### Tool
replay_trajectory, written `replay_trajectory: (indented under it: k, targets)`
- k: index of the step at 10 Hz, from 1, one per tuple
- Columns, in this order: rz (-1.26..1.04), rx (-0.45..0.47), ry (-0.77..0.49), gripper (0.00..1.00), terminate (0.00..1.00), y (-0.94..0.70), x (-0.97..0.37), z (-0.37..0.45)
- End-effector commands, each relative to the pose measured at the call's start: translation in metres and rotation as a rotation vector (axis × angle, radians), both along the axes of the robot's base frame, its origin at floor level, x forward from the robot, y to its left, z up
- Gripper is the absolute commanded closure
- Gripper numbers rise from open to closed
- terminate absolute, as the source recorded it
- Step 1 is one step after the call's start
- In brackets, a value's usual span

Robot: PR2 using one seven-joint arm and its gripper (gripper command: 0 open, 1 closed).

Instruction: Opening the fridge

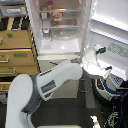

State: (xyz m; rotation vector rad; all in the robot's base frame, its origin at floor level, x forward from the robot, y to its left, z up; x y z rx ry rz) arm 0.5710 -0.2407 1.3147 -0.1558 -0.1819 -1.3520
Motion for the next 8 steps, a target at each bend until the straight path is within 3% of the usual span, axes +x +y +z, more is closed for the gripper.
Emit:
replay_trajectory:
  k: [1,8]
  targets:
    - [0.752,-0.072,0.125,0.00,0.00,0.490,0.051,-0.192]
    - [1.129,-0.124,0.127,0.00,0.00,0.653,-0.061,-0.281]
